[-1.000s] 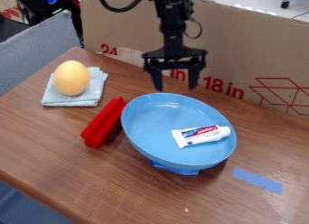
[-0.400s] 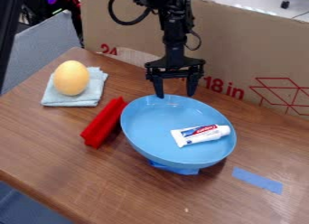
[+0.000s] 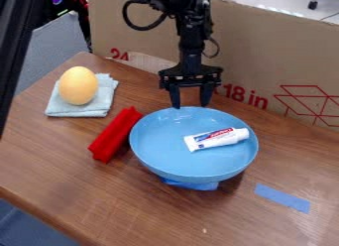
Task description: Move the cloth to the right side of the table
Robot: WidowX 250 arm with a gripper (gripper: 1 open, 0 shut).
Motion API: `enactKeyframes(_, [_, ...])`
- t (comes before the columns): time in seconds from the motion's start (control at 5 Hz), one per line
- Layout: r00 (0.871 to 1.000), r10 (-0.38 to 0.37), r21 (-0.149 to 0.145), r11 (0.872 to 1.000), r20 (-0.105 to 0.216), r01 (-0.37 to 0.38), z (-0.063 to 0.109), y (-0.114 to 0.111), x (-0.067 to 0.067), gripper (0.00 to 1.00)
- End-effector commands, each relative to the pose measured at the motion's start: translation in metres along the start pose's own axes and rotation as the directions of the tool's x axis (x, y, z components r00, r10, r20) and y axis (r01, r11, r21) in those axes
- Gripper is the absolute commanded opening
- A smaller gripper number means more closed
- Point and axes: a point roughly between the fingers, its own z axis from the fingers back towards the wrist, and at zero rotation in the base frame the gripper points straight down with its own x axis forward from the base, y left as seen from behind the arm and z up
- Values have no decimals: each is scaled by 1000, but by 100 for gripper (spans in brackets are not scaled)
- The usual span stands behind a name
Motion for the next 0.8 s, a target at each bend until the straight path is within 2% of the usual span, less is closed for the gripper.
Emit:
enactKeyframes(0.0, [996, 6, -37, 999, 89, -3, 27, -4, 7, 0])
enactKeyframes(0.2, [996, 5, -23, 1000, 93, -3, 18, -4, 0, 0])
enactKeyframes(0.4, [995, 12, -47, 999, 103, -7, 26, -6, 10, 0])
enactKeyframes(0.6, [996, -2, -51, 999, 90, 7, 33, -14, 5, 0])
